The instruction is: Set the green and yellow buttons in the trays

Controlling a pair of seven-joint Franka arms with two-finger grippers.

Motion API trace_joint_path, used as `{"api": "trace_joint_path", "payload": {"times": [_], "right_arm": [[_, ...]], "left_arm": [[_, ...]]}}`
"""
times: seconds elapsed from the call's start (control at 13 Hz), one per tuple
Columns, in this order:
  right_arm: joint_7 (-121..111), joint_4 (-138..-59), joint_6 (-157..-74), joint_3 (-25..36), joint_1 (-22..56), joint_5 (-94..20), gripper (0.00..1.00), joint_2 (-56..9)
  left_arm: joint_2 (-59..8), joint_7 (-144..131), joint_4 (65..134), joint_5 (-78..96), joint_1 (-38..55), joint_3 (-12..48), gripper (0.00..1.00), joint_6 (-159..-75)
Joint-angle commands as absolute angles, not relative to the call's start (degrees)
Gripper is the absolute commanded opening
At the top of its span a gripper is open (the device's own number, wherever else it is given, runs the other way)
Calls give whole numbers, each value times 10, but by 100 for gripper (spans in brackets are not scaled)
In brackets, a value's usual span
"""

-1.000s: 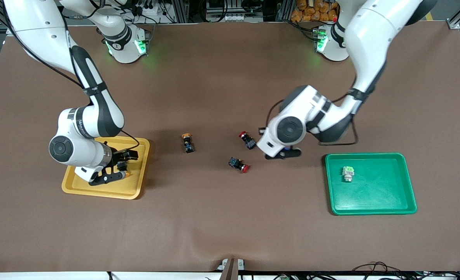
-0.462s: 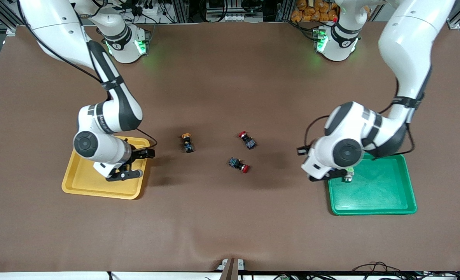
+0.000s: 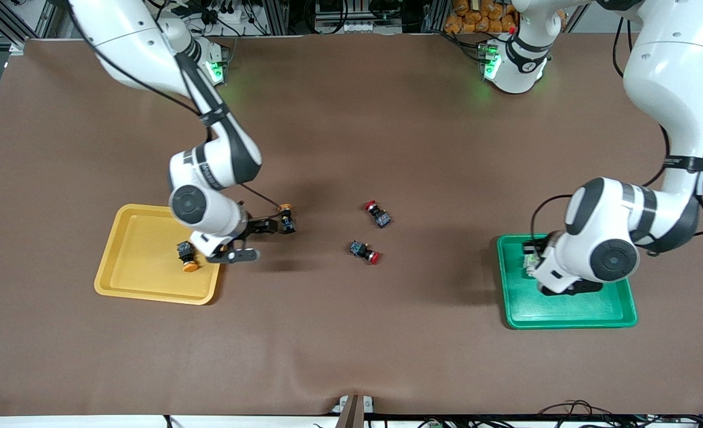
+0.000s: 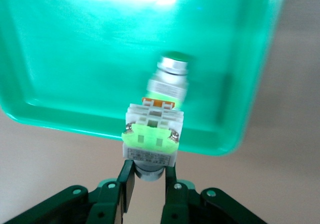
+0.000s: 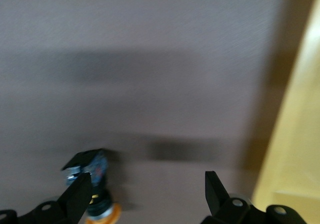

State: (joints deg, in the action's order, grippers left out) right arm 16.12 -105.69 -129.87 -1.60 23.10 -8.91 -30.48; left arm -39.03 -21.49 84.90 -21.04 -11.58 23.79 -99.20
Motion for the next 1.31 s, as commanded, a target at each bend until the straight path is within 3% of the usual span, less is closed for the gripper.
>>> {"api": "trace_joint_path", "payload": {"times": [0.0, 0.54, 0.69, 0.85, 0.92, 1.23], "right_arm": [[195, -1065, -1305, -12, 261, -105, 100, -299], [242, -1066, -1317, -11, 311, -106, 100, -299], [241, -1067, -1328, -11, 311, -106, 100, -302], [240, -1077, -1353, -11, 312, -105, 100, -310], [239, -1079, -1370, -11, 313, -105, 100, -315], [238, -1088, -1413, -11, 323, -105, 100, -335]], "left_arm": [[-404, -164, 837, -225, -109, 196, 0, -1019], [-468, -144, 838, -299, -126, 176, 0, -1112], [-467, -103, 835, -297, -125, 176, 26, -1113], [-465, -69, 817, -301, -120, 175, 95, -1113], [-461, -67, 817, -315, -117, 172, 100, -1113], [-433, -64, 788, -318, -124, 180, 100, -1105]]}}
